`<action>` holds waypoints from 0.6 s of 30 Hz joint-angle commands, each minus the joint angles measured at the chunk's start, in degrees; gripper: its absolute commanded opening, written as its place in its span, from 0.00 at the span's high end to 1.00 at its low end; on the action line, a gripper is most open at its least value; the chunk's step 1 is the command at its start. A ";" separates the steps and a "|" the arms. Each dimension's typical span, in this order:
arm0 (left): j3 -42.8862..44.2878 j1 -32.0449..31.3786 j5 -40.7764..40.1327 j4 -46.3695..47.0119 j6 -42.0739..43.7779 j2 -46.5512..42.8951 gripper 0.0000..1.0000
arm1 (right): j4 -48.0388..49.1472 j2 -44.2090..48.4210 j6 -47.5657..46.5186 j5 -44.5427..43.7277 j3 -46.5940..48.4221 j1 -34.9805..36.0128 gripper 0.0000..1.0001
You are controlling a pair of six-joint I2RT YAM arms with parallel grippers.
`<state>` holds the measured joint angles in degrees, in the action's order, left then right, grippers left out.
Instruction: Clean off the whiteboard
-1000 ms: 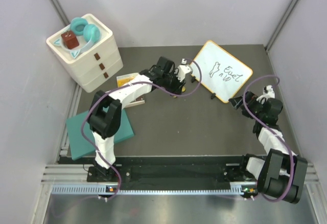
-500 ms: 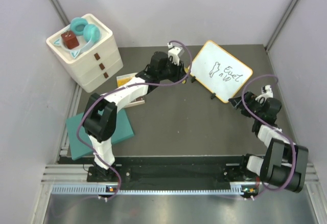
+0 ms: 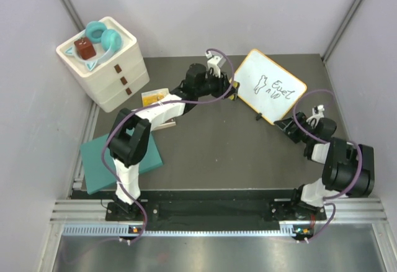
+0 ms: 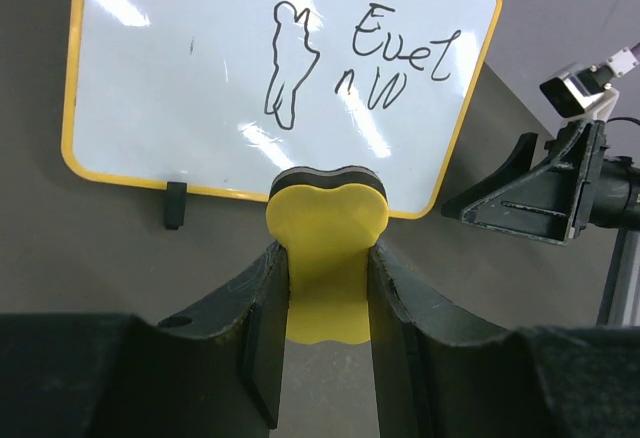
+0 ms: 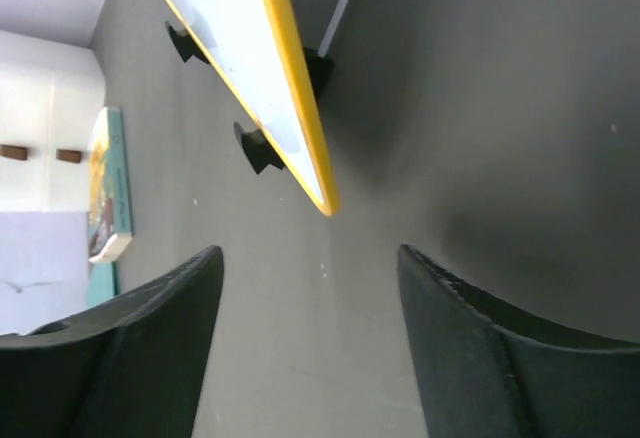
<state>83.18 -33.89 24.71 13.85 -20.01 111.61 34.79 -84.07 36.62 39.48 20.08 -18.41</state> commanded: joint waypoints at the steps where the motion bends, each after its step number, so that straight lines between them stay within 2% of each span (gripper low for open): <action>1: 4.18 -0.12 2.62 6.02 -2.66 2.55 1.00 | 11.35 -6.08 4.59 4.10 3.21 0.40 0.34; 4: 6.12 -0.12 3.41 7.07 -3.98 4.40 1.00 | 17.13 -8.91 7.14 4.64 2.34 0.40 0.38; 7: 8.13 -0.12 3.24 7.07 -3.90 5.98 1.00 | 18.21 -9.97 8.03 3.58 1.54 0.40 0.40; 12: 11.83 -0.21 3.24 6.81 -4.51 8.26 1.00 | 14.70 -11.99 7.85 3.85 3.92 0.40 0.49; 18: 14.56 -0.13 3.50 9.26 -7.93 11.34 1.00 | 13.38 -15.68 9.08 4.99 6.29 0.40 0.54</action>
<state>94.28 -33.91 27.31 17.98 -24.95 120.97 46.44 -97.84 44.84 42.65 23.75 -18.41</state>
